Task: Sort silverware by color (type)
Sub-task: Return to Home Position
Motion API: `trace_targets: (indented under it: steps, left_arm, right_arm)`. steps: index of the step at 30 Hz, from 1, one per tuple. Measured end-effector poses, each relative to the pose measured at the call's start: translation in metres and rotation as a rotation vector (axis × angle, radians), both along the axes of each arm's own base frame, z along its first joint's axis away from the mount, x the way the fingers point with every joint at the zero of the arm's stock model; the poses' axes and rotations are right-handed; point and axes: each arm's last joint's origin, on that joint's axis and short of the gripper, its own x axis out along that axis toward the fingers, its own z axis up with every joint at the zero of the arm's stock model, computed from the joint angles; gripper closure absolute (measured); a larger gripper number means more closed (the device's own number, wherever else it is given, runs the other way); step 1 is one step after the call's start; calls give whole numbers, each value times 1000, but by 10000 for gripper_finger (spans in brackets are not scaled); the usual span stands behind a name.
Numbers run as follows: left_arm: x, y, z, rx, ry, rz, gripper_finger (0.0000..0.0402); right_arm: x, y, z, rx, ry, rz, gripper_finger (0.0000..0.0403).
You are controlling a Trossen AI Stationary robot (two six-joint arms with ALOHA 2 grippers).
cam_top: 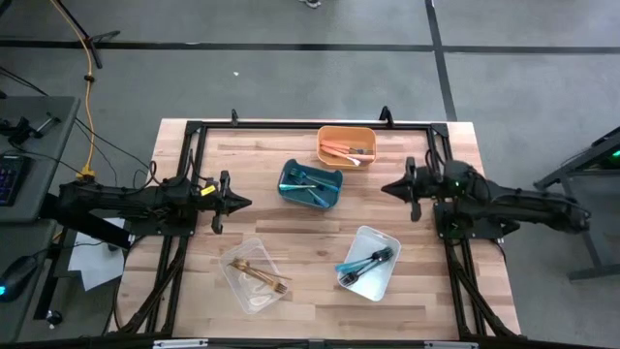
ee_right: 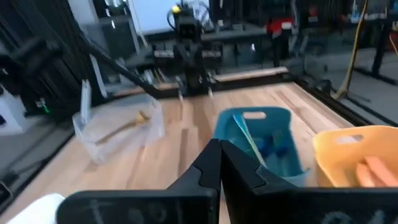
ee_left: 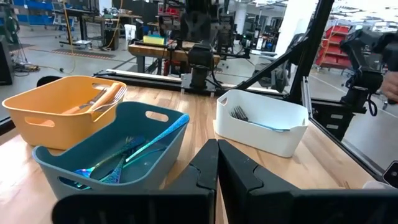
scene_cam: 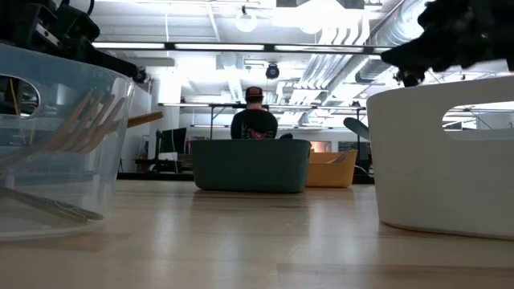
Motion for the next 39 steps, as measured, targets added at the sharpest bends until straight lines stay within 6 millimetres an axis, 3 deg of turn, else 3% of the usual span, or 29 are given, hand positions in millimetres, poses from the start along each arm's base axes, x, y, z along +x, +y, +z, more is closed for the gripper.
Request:
trace_targets:
  steps: [7, 22, 26, 32, 39]
  left_arm:
    - [0, 0, 0, 0, 0, 0, 401]
    - [0, 0, 0, 1, 0, 0, 401]
    - [0, 0, 0, 1, 0, 0, 401]
    - [0, 0, 0, 1, 0, 0, 401]
    - [0, 0, 0, 1, -3, 0, 401]
  right_arm:
    - [-5, 18, -33, 28, -102, 40, 403]
    - [-8, 35, -35, -85, -98, 77, 403]
    - [-8, 37, -48, -82, -148, 94, 403]
    - [-11, 38, -43, -115, -201, 112, 403]
    - [-11, 38, -58, -57, -44, 122, 403]
